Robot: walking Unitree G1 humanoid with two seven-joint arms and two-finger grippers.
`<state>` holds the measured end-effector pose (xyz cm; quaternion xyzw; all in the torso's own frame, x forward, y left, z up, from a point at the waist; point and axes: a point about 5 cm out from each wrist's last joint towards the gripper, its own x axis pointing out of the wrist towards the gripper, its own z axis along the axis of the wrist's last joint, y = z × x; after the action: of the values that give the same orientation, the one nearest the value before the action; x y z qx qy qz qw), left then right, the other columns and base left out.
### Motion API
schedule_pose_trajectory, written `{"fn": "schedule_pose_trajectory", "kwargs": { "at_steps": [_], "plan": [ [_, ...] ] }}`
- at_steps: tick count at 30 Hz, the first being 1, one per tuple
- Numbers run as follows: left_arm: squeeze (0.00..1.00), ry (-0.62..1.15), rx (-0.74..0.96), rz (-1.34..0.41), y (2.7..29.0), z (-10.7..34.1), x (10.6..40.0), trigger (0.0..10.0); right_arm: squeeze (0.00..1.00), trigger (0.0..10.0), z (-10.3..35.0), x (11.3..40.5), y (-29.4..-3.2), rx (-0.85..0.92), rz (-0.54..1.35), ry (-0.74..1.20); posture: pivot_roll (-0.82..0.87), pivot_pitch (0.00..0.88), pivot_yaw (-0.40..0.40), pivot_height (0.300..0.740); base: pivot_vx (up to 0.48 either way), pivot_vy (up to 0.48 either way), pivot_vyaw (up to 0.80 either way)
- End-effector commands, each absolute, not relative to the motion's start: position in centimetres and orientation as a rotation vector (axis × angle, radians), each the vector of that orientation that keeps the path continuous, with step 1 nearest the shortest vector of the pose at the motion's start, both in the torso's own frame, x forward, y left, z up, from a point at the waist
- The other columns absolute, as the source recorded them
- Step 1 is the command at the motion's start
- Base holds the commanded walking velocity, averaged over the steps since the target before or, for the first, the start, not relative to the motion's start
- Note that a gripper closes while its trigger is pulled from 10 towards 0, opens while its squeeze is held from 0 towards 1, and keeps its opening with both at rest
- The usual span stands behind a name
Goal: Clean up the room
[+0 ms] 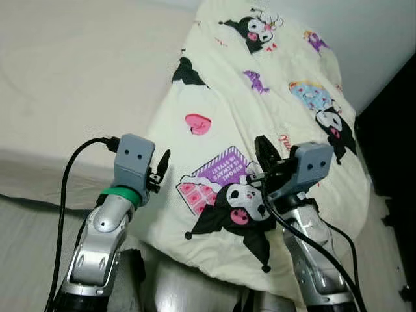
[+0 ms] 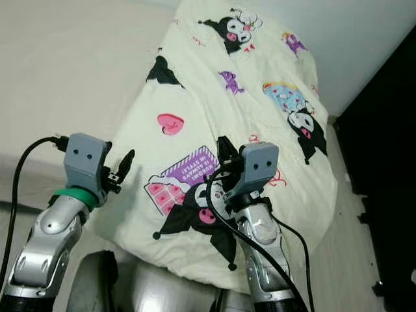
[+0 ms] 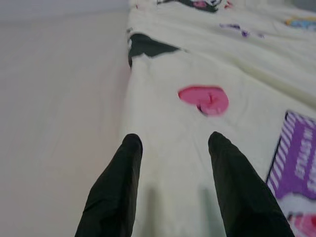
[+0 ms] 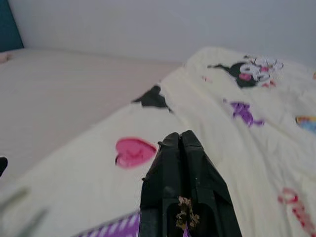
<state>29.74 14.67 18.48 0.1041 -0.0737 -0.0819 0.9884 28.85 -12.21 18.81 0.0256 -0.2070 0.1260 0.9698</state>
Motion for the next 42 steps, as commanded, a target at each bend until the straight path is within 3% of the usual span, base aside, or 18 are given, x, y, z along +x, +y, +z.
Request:
{"fn": "schedule_pose_trajectory", "kwargs": {
  "at_steps": [1,28,42],
  "plan": [
    [0.00,-0.143,0.214,-0.172,14.5,18.2,29.8,10.0,0.00,10.0,17.9,28.8,-12.4,0.044,0.238,-0.398,0.11,0.087,-0.021,0.608,0.000,0.000,0.00],
    [0.00,-0.128,0.186,-0.222,12.5,17.0,30.8,10.0,0.00,10.0,16.7,29.2,-12.6,0.058,0.197,-0.388,0.10,0.073,-0.021,0.735,0.000,0.000,0.00],
    [0.00,-0.125,0.202,-0.222,12.9,16.9,30.6,10.0,0.00,10.0,15.5,29.1,-12.1,0.176,0.188,-0.317,0.10,0.090,-0.015,0.735,-0.349,0.000,0.00]
  ]
}}
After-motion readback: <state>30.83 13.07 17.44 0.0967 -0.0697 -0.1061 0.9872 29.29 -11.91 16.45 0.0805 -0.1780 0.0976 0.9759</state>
